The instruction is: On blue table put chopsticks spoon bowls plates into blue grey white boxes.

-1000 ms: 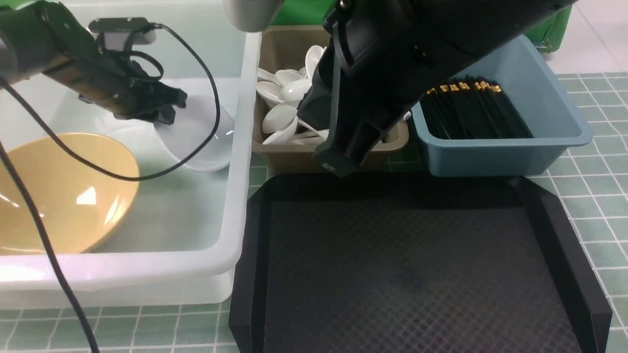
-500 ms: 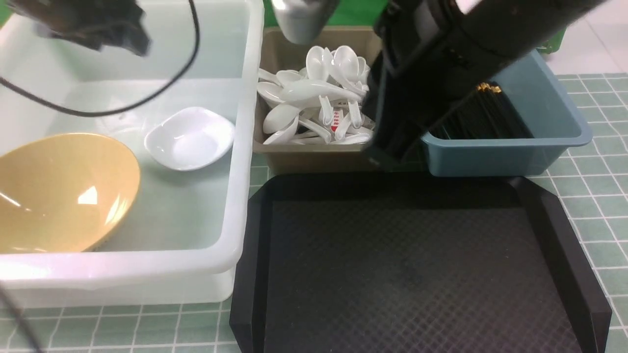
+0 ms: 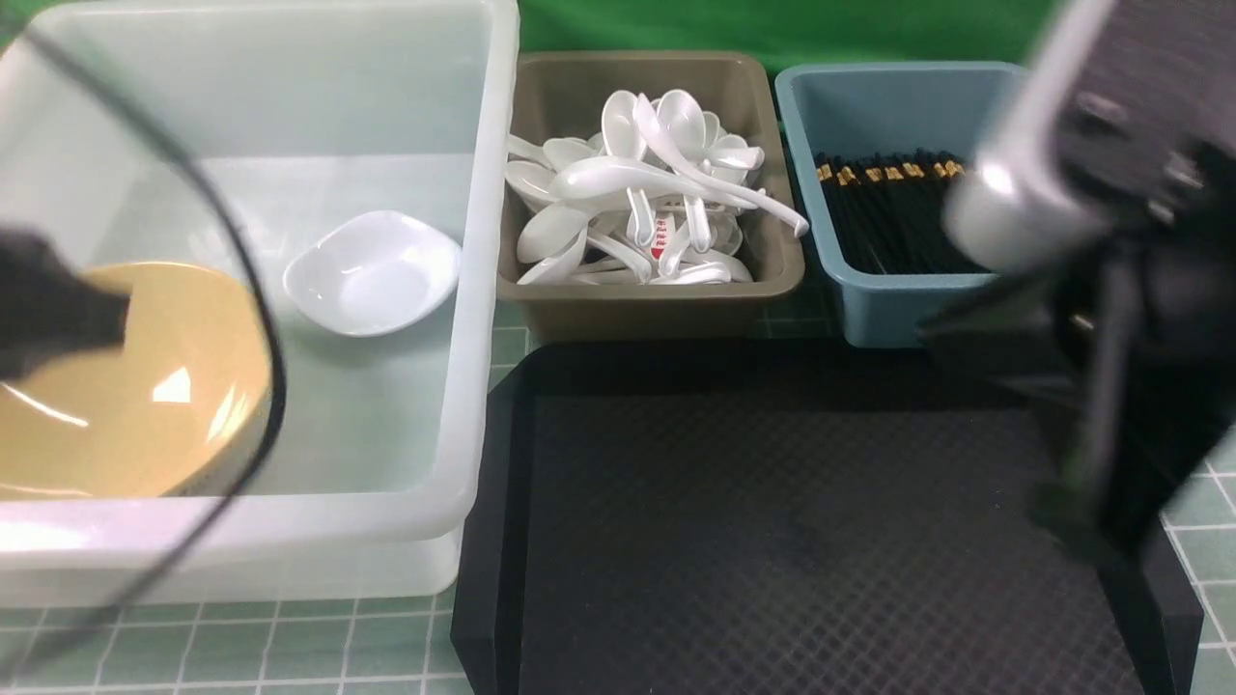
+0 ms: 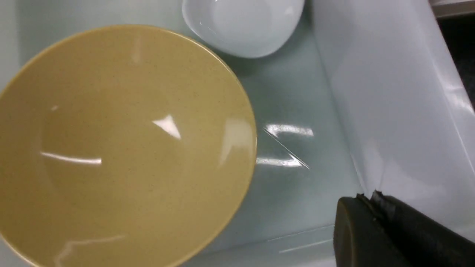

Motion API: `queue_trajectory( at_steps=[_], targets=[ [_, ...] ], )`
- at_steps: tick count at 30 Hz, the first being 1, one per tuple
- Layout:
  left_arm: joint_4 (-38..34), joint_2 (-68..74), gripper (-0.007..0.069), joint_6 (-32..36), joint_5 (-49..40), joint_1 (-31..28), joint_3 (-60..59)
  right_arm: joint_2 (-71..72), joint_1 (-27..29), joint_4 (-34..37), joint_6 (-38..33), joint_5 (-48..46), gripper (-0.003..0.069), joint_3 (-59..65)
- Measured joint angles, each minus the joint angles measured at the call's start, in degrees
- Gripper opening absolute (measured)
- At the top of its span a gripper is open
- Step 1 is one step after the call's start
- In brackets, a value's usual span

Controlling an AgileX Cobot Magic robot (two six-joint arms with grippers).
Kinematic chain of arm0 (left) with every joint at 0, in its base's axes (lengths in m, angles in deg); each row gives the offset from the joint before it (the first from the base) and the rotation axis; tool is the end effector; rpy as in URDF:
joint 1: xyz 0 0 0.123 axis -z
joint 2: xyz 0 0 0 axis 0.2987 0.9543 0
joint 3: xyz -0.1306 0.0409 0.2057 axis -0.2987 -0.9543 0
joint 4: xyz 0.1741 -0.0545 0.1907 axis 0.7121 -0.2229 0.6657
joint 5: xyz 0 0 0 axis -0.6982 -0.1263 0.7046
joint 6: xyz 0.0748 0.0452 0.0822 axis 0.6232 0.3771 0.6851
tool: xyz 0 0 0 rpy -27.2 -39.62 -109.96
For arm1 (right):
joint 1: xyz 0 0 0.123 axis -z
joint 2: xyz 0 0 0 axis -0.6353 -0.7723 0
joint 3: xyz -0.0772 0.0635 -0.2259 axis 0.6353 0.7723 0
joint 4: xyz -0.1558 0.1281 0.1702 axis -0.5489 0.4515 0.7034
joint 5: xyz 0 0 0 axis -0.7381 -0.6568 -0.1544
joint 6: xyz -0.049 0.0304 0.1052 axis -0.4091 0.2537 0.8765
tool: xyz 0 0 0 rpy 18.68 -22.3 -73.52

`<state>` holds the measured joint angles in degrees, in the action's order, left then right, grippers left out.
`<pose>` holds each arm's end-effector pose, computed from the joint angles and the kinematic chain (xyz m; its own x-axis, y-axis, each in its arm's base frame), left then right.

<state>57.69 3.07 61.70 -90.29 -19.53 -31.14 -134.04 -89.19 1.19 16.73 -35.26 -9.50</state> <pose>0.2139 -0.0142 0.3050 -0.7090 0.1047 -0.6974 0.1865 0.9815 -0.0422 0.1764 0.1794 0.3436 -0.3061 -0.6152 -0.7265 -0.7390 0.6347 -0.2261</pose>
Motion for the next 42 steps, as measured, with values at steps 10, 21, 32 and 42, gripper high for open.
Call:
queue_trajectory(
  at_steps=[10,21,32,42],
  targets=[
    [-0.18,-34.97,-0.0013,0.0,10.63,0.0,-23.11,21.02,0.0,6.61,0.44,18.23,0.0048,19.39],
    [0.02,-40.05,-0.0013,1.28,12.02,0.0,-27.73,25.84,0.0,7.87,0.44,29.04,0.0048,25.94],
    [0.02,-40.05,-0.0013,1.53,11.16,0.0,-27.73,25.84,0.0,7.9,0.44,28.97,0.0048,25.99],
    [0.08,-40.05,-0.0013,1.51,11.04,0.0,-27.73,29.62,2.63,7.68,1.13,33.2,0.0046,32.22]
  ],
)
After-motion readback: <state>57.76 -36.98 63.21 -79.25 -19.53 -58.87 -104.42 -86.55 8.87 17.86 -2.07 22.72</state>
